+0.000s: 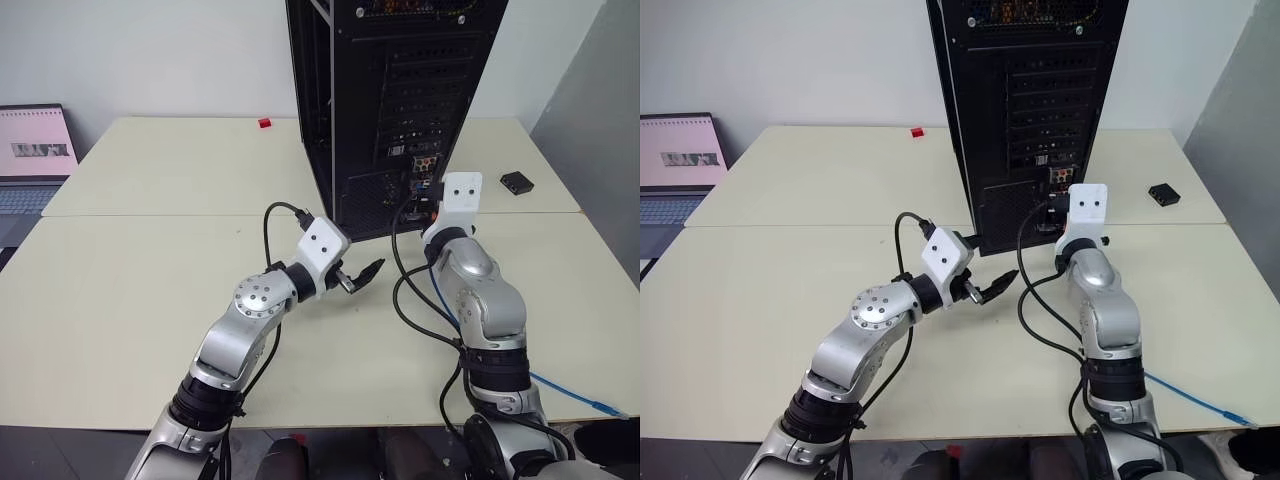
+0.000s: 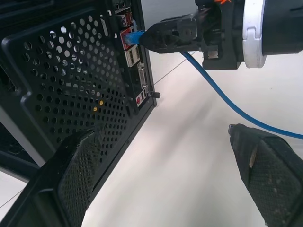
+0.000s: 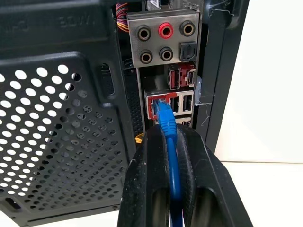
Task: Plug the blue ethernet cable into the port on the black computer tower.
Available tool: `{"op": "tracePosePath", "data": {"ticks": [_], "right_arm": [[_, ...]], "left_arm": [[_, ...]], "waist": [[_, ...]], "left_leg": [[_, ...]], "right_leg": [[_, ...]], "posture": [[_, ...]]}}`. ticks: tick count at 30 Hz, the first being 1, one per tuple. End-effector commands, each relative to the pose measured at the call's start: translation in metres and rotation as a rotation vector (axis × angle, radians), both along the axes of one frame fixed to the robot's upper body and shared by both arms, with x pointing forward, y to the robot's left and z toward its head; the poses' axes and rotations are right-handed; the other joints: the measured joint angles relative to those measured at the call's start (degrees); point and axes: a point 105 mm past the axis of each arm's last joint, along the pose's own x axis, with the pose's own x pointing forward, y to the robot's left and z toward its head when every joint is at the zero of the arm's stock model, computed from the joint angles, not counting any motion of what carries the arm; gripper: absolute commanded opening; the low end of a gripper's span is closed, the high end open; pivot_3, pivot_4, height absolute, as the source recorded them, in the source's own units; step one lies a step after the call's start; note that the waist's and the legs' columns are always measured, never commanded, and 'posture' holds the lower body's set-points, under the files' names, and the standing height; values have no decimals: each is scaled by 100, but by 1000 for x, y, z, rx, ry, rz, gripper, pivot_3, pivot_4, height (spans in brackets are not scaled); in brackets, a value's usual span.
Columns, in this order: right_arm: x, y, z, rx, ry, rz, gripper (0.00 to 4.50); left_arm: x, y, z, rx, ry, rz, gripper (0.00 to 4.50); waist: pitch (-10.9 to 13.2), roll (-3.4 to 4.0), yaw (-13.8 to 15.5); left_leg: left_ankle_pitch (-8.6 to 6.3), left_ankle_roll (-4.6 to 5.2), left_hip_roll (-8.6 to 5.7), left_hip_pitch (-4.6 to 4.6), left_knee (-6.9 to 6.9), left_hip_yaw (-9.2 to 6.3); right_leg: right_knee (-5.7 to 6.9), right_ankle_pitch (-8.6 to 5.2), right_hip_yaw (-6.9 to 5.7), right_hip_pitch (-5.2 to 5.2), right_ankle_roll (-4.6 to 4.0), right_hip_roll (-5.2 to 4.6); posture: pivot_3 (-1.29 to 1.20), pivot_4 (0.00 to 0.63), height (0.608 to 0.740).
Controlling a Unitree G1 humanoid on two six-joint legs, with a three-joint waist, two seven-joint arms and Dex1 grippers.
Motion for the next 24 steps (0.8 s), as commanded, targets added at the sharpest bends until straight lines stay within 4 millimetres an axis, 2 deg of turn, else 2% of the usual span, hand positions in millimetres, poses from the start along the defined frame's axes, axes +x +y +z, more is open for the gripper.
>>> {"op": "tracePosePath", "data": {"ticks": [1,16,18,24], "right_arm": [[0,7,27,18,-81,29,0],[5,8,22,-21,-54,62,0],[2,4,19,-38,-49,61,674],[-12,-15,12,-108,-21,75,1905]], "left_arm": [[-4,-1,15,-18,-59,-4,4429],[-3,0,14,-16,-64,4,4429],[-2,0,14,-13,-64,6,4500],[5,6,16,-4,-55,10,4500]], "waist": [[0,0,-1],[0,0,-89],[0,0,-94],[0,0,-10]], "left_leg": [[0,0,0,1,0,0],[1,2,1,5,1,9],[1,2,0,5,1,9],[1,1,-1,-8,-8,3]], "right_leg": [[0,0,0,0,0,0],[1,4,10,-1,5,3],[0,4,11,-1,5,3],[-10,4,3,-7,5,0]], "posture": [[0,150,740],[0,150,740],[0,150,740],[0,150,740]]}}
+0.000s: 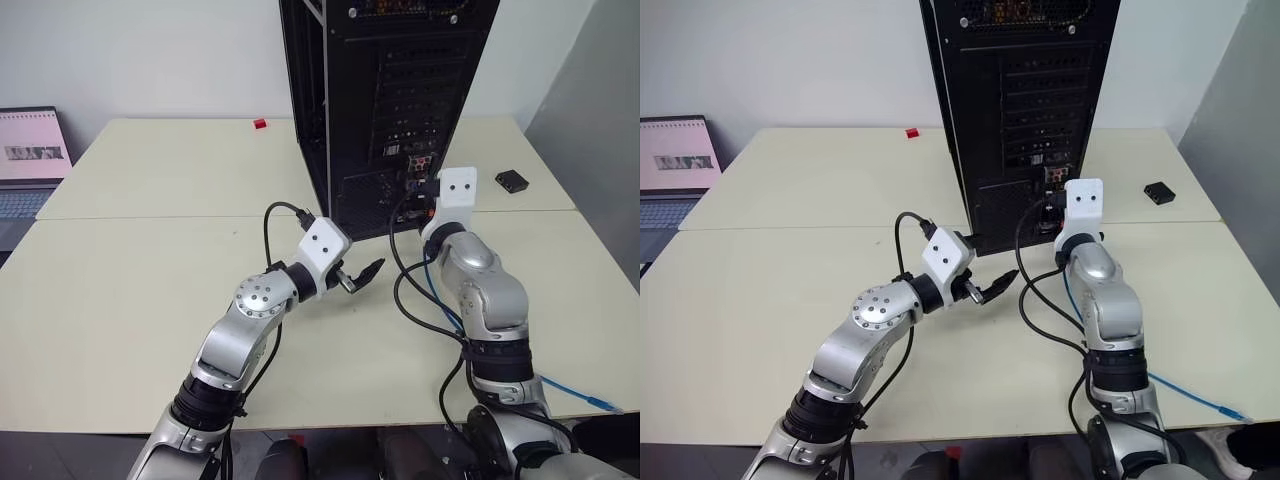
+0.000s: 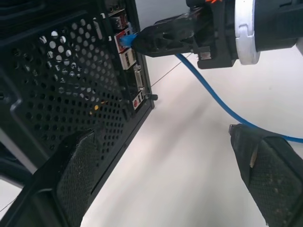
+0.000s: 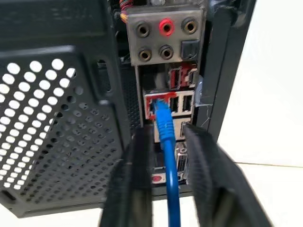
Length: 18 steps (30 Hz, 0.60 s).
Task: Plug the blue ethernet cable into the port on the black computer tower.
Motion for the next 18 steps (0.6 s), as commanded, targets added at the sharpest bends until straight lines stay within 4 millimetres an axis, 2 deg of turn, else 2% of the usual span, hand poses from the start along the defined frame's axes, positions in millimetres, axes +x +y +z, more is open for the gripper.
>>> {"op": "tracePosePath", "data": {"ticks": [1,4,6,8,10,15,18], "right_arm": [[-16,-12,12,-57,-37,40,2057],[-28,-23,11,-107,-11,99,2636],[-39,-27,14,-142,3,190,3224],[-49,-29,18,-192,5,263,3513],[-58,-31,21,-239,3,327,4060],[-72,-51,32,-330,15,414,4101],[-76,-54,34,-349,33,452,4101]], "left_arm": [[5,7,16,-8,-43,-2,4500],[8,11,18,40,-44,-43,4500],[10,14,20,71,-36,-79,4500],[9,16,20,102,-28,-116,4500],[7,19,20,142,-25,-155,4500],[7,25,23,179,1,-235,4500],[7,25,25,177,13,-263,4500]], "waist": [[0,0,47],[1,0,76],[1,1,92],[2,2,96],[3,3,95],[9,2,82],[10,0,86]], "left_leg": [[0,0,0,-2,0,0],[0,0,-4,-5,0,2],[-1,0,-8,-4,2,1],[-1,1,-7,-3,3,1],[-1,2,-6,0,2,0],[-2,3,-6,-2,1,1],[-2,3,-7,-1,3,1]], "right_leg": [[-2,0,0,-1,1,0],[-3,-1,1,-4,1,-6],[0,-1,-2,-3,2,-6],[0,-1,-3,-2,2,-4],[-1,-1,-5,2,2,-1],[-4,-2,-4,1,2,2],[-4,-2,-4,3,2,1]], "posture": [[0,150,740],[0,150,740],[0,150,740],[0,150,740],[0,150,740],[0,150,740],[0,150,740]]}}
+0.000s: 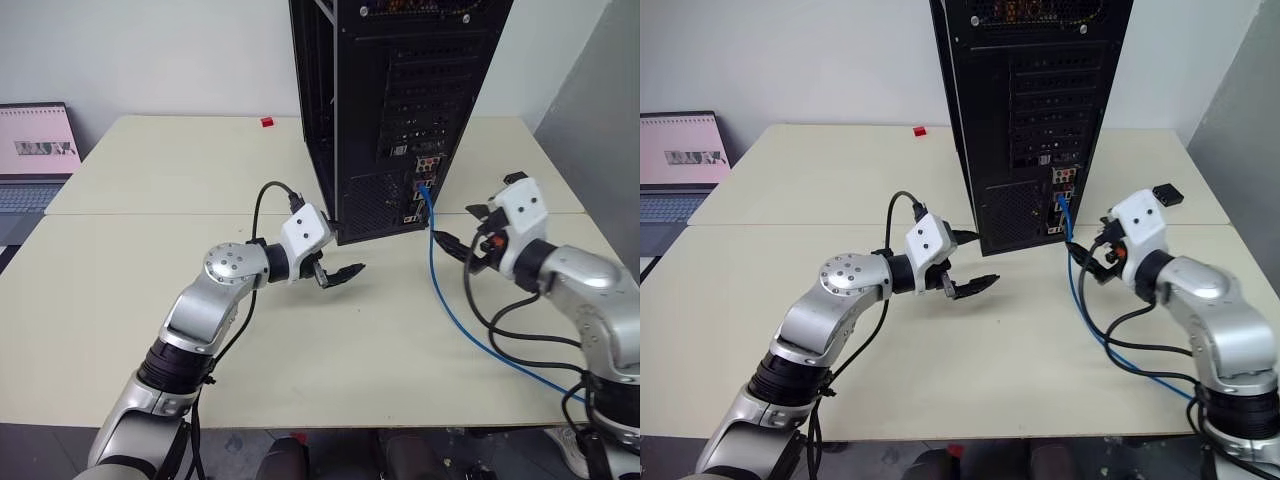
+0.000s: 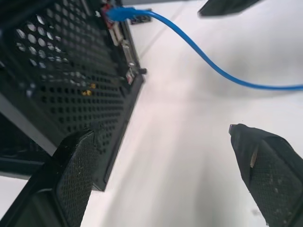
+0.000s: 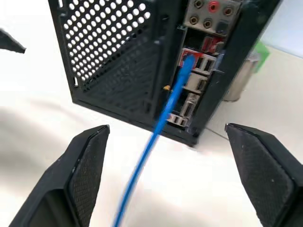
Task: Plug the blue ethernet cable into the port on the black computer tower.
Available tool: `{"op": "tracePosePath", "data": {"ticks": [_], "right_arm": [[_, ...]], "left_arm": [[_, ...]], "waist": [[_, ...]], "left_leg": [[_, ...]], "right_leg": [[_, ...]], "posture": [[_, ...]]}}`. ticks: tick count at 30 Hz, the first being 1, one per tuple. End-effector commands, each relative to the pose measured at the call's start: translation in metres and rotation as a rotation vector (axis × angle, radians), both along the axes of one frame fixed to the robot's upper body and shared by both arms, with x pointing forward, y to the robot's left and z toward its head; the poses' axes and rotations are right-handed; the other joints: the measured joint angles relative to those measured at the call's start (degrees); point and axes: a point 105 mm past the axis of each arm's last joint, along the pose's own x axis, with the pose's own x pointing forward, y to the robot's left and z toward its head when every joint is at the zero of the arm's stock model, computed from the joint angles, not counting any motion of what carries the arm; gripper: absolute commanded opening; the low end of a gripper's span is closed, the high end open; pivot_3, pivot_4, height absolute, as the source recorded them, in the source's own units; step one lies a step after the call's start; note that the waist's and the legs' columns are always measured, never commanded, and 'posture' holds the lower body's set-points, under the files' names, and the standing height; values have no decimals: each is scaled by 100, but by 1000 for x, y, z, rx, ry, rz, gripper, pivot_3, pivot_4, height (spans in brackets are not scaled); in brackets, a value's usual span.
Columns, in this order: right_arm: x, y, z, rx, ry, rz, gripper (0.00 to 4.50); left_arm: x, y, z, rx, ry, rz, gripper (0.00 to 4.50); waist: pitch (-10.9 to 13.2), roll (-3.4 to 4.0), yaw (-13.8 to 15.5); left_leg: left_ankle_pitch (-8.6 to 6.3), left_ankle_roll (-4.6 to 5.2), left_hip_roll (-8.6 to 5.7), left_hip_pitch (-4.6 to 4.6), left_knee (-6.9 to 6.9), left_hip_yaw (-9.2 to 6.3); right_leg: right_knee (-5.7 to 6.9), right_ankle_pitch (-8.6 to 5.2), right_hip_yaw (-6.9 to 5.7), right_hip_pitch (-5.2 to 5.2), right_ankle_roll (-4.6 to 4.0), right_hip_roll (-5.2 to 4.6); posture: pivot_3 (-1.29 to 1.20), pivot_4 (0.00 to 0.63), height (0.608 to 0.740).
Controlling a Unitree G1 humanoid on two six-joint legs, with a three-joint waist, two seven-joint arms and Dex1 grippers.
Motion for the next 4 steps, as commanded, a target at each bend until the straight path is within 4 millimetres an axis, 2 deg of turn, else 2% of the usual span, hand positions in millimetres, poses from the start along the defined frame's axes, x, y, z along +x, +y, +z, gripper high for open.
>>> {"op": "tracePosePath", "data": {"ticks": [1,4], "right_arm": [[-10,0,14,-17,-36,72,4101],[-10,-2,15,-27,-34,82,4101]], "left_arm": [[-2,-2,17,-32,-27,-61,4500],[-4,-2,18,-42,-10,-86,4500]], "waist": [[1,-2,0],[1,-2,0]], "left_leg": [[0,0,1,0,0,0],[0,0,1,0,1,-1]], "right_leg": [[0,0,0,1,0,0],[1,0,0,0,0,0]], "posture": [[0,150,740],[0,150,740]]}}
